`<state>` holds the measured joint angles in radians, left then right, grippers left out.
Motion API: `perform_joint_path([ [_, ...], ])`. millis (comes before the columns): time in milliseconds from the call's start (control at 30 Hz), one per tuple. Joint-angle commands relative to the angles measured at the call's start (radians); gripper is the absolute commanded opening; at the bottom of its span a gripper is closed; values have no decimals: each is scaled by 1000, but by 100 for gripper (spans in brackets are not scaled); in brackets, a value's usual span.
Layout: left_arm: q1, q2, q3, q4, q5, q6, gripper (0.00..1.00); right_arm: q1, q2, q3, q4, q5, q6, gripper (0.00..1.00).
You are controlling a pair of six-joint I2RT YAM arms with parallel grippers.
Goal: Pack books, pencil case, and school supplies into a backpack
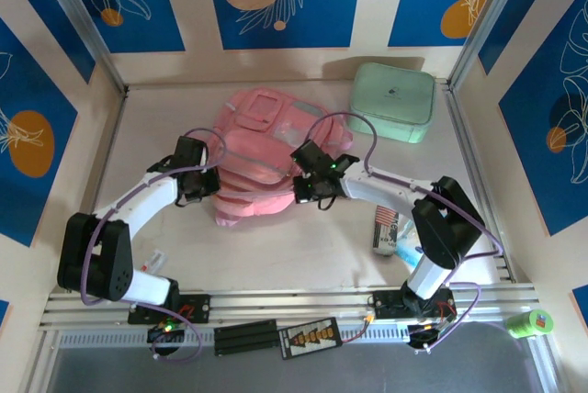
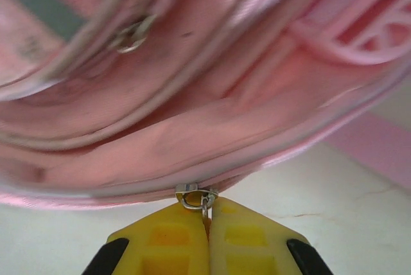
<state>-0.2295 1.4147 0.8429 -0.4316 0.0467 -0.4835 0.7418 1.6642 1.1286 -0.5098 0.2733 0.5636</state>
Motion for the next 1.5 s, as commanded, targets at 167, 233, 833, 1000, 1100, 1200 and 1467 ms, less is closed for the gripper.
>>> perform_joint_path([
  [167,16,-9,4,-40,-59,45,0,-155,17,-3,-43,18,-98,0],
  [233,16,-12,5,-44,-57,49,0,-178,47,18,-54,43,-109,0],
  [833,16,-48,15,-66,3,64,0,-273,139,132,-128,197,-54,11],
  [1000,16,-78,45,-97,72,91,26,-255,47,76,-116,140,-44,38],
  [1100,10,-108,82,-137,135,141,44,-243,-86,-13,-58,128,-36,56],
  [1200,-8,-128,132,-178,142,180,53,-259,-210,-89,-14,87,-5,63],
  [1467,-133,-70,283,-216,101,381,74,-320,-374,-204,70,-54,99,69],
])
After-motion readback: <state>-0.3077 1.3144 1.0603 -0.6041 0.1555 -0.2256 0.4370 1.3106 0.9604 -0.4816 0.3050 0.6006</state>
